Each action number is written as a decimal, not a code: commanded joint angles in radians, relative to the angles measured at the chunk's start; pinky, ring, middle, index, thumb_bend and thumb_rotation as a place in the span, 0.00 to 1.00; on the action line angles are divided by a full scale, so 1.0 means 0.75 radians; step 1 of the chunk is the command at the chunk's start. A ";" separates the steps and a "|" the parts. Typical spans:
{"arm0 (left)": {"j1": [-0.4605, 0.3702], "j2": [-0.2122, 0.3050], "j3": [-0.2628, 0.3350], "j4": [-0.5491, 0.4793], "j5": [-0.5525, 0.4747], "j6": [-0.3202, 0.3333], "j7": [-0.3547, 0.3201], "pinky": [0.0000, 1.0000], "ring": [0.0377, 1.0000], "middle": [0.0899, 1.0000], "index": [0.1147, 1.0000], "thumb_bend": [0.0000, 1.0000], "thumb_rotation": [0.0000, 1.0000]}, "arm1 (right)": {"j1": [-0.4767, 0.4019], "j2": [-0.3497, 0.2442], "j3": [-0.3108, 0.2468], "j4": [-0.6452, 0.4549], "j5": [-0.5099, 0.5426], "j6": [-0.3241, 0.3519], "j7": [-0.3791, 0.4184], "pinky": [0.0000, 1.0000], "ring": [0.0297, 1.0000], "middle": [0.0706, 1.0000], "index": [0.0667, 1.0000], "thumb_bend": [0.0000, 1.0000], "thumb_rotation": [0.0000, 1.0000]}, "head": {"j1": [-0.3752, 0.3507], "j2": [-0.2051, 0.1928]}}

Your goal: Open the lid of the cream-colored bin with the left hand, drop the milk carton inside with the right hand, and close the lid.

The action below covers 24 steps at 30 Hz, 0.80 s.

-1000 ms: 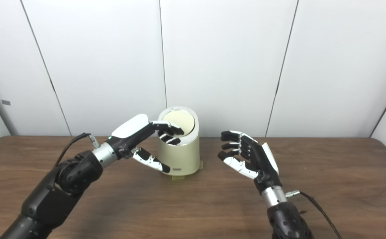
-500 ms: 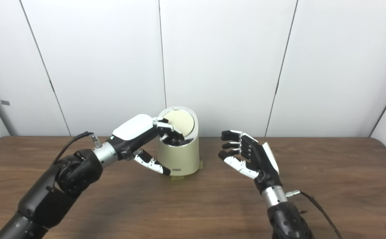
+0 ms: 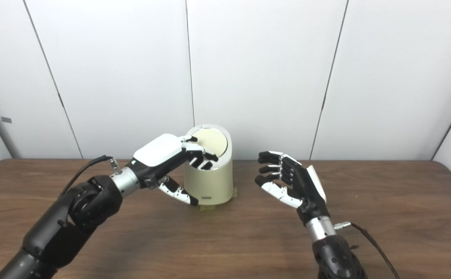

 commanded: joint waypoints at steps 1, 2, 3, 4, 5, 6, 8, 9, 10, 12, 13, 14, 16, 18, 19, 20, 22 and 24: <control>0.006 -0.007 -0.025 0.036 0.035 0.000 -0.026 0.92 0.72 0.81 0.81 0.80 0.09 | -0.039 -0.005 -0.006 -0.049 0.011 -0.024 -0.009 0.55 0.64 0.69 0.67 0.56 0.47 | -0.002 0.002; 0.005 -0.010 -0.023 0.039 0.032 0.000 -0.023 0.92 0.73 0.83 0.83 0.80 0.08 | -0.038 -0.006 -0.006 -0.049 0.011 -0.025 -0.008 0.55 0.64 0.69 0.67 0.57 0.48 | -0.001 0.003; 0.005 -0.012 -0.022 0.040 0.031 0.001 -0.022 0.92 0.74 0.84 0.83 0.79 0.08 | -0.038 -0.006 -0.005 -0.049 0.011 -0.025 -0.008 0.55 0.64 0.69 0.67 0.57 0.48 | -0.001 0.003; 0.005 -0.015 -0.019 0.042 0.027 0.001 -0.021 0.92 0.75 0.85 0.84 0.79 0.08 | -0.037 -0.007 -0.005 -0.050 0.008 -0.026 -0.009 0.55 0.64 0.69 0.67 0.57 0.48 | -0.002 0.004; 0.005 -0.018 -0.018 0.047 0.026 0.001 -0.018 0.93 0.75 0.85 0.84 0.79 0.08 | -0.036 -0.006 -0.005 -0.051 0.005 -0.023 -0.011 0.54 0.64 0.69 0.67 0.57 0.49 | -0.002 0.004; 0.004 -0.020 -0.016 0.050 0.025 0.002 -0.017 0.93 0.76 0.86 0.85 0.79 0.08 | -0.036 -0.005 -0.006 -0.054 0.006 -0.019 -0.012 0.54 0.64 0.69 0.67 0.58 0.48 | -0.002 0.004; 0.004 -0.024 -0.013 0.055 0.023 0.009 -0.019 0.93 0.77 0.87 0.86 0.79 0.08 | -0.034 -0.003 -0.007 -0.060 0.008 -0.013 -0.012 0.54 0.64 0.69 0.67 0.58 0.48 | -0.002 0.007; 0.004 -0.025 -0.012 0.055 0.021 0.011 -0.021 0.93 0.77 0.88 0.86 0.79 0.08 | -0.033 -0.002 -0.007 -0.063 0.010 -0.010 -0.012 0.54 0.64 0.69 0.67 0.58 0.48 | -0.002 0.008; 0.005 -0.026 -0.011 0.054 0.020 0.013 -0.022 0.93 0.78 0.88 0.86 0.79 0.08 | -0.032 -0.002 -0.007 -0.065 0.011 -0.008 -0.012 0.54 0.64 0.69 0.67 0.58 0.48 | -0.003 0.009; 0.006 -0.027 -0.007 0.055 0.017 0.017 -0.023 0.94 0.78 0.89 0.85 0.79 0.08 | -0.030 -0.002 -0.007 -0.067 0.008 -0.006 -0.014 0.54 0.64 0.69 0.66 0.59 0.49 | -0.002 0.012; 0.007 -0.029 -0.006 0.054 0.016 0.021 -0.024 0.94 0.78 0.89 0.85 0.80 0.08 | -0.030 -0.002 -0.006 -0.067 0.005 -0.007 -0.015 0.54 0.64 0.69 0.66 0.59 0.49 | -0.002 0.012; 0.007 -0.030 -0.005 0.057 0.015 0.023 -0.025 0.94 0.78 0.90 0.85 0.80 0.08 | -0.030 -0.003 -0.006 -0.067 0.006 -0.009 -0.013 0.54 0.64 0.69 0.66 0.58 0.49 | -0.001 0.012; 0.007 -0.031 -0.003 0.059 0.013 0.027 -0.027 0.94 0.78 0.89 0.84 0.81 0.07 | -0.030 -0.005 -0.004 -0.064 0.006 -0.014 -0.011 0.55 0.64 0.69 0.66 0.59 0.49 | -0.001 0.012; 0.006 -0.032 -0.004 0.058 0.017 0.033 -0.030 0.93 0.77 0.89 0.84 0.81 0.07 | -0.028 -0.003 -0.003 -0.071 0.005 -0.007 -0.010 0.55 0.64 0.69 0.66 0.59 0.50 | -0.002 0.013; 0.005 -0.032 -0.004 0.058 0.018 0.035 -0.031 0.92 0.77 0.89 0.84 0.81 0.07 | -0.027 -0.002 -0.003 -0.074 0.006 -0.003 -0.011 0.55 0.64 0.69 0.66 0.59 0.50 | -0.002 0.013; 0.004 -0.032 -0.004 0.059 0.019 0.035 -0.031 0.93 0.76 0.89 0.84 0.81 0.07 | -0.026 0.000 -0.004 -0.080 0.006 0.005 -0.012 0.55 0.64 0.69 0.66 0.59 0.50 | -0.003 0.014; 0.001 -0.033 -0.005 0.065 0.021 0.030 -0.028 0.93 0.77 0.88 0.84 0.81 0.07 | -0.025 0.004 -0.004 -0.089 0.011 0.011 -0.013 0.55 0.64 0.69 0.66 0.59 0.48 | -0.005 0.014; -0.003 -0.035 -0.006 0.072 0.020 0.027 -0.026 0.94 0.77 0.89 0.84 0.82 0.06 | -0.023 0.005 -0.003 -0.096 0.007 0.017 -0.014 0.55 0.64 0.68 0.66 0.58 0.48 | -0.007 0.014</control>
